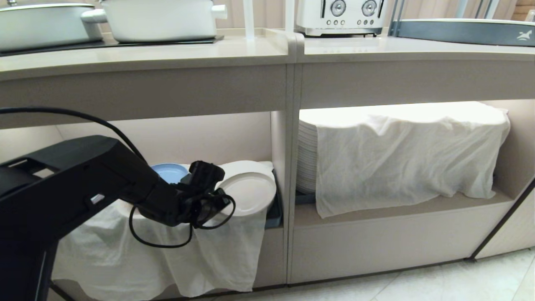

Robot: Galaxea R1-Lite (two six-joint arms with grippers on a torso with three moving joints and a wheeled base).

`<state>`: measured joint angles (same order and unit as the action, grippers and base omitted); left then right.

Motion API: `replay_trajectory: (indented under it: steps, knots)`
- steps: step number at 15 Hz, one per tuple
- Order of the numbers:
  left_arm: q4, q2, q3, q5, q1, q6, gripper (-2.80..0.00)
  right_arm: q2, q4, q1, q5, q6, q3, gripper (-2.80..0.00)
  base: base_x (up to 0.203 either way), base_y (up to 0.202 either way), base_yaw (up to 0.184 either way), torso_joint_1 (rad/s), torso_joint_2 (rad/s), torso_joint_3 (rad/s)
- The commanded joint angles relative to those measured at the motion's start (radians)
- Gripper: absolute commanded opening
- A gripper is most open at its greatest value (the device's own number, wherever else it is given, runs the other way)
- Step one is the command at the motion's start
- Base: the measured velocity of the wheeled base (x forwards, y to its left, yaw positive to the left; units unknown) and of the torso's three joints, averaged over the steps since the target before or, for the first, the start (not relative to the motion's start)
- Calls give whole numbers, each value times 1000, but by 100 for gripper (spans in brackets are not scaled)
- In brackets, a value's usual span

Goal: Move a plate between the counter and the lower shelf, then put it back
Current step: Pick up the plate in the cupboard, then put the plate

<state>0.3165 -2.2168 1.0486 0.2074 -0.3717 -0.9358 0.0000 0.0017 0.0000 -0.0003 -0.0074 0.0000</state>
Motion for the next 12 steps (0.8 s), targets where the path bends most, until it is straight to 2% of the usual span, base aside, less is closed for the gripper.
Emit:
replay_trajectory:
  steps: [1,5,12]
  knots:
    - [2,58,-36,3,0,-24,-280,0,0,0,0,0,0,-280,0,0,0,0,0,0]
    - [-45,144,-116,3,-7,-51,-280,0,0,0,0,0,0,-280,0,0,0,0,0,0]
    - [-165,381,-253,5,-31,-167,-280,0,0,0,0,0,0,-280,0,0,0,0,0,0]
